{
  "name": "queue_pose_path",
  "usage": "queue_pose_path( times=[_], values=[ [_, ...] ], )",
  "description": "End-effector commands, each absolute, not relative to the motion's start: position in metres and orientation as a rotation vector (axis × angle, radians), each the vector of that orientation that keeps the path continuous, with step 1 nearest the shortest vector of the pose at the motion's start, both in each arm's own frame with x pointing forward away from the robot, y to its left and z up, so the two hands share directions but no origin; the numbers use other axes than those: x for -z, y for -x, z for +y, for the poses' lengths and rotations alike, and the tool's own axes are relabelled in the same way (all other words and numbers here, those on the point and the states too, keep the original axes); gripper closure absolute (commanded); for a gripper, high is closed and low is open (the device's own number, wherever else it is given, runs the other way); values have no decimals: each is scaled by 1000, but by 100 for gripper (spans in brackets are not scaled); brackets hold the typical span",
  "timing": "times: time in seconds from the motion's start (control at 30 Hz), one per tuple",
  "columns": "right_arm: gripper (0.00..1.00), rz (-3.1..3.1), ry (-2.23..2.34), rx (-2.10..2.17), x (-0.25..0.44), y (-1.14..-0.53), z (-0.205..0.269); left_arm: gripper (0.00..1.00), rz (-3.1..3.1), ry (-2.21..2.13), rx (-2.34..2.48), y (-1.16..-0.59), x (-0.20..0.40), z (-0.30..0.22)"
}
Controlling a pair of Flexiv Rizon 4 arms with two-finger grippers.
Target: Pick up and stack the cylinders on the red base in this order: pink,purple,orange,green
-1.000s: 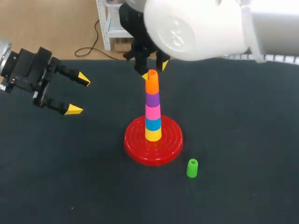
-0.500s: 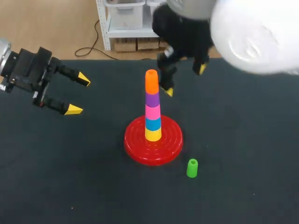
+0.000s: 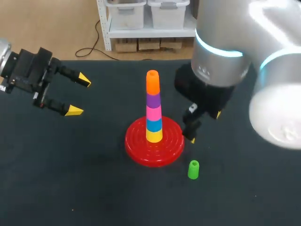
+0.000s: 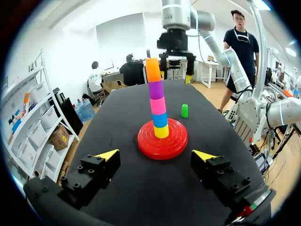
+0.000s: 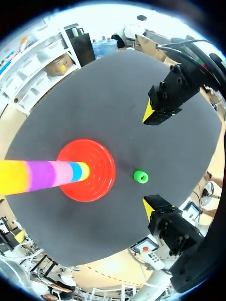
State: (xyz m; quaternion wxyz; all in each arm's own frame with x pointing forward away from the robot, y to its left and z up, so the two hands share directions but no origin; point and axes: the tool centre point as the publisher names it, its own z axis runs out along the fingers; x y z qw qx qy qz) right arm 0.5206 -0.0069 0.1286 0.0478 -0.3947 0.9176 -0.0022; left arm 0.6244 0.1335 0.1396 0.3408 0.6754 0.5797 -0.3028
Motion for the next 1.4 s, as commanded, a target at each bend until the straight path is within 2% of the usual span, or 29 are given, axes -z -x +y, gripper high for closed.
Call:
queue_pose_path(
  times=[0.03,0.37,0.83,1.0,1.1,1.17,1.4],
  values=[
    [0,2693,1189,-56,-95,-518,-8,0,1503,-1758,788,-625,-139,134],
    [0,2744,1298,27,-46,-503,1,0,1503,-1758,788,-625,-139,134],
    [0,2788,1300,73,-34,-501,6,0,1503,-1758,788,-625,-139,134],
    [20,2824,1280,54,-34,-504,8,0,1503,-1758,788,-625,-139,134],
    [37,2818,1292,35,-37,-503,8,0,1503,-1758,788,-625,-139,134],
    [43,2818,1295,32,-37,-502,8,0,1503,-1758,788,-625,-139,134],
    [48,2820,1307,38,-34,-500,8,0,1503,-1758,788,-625,-139,134]
  ],
)
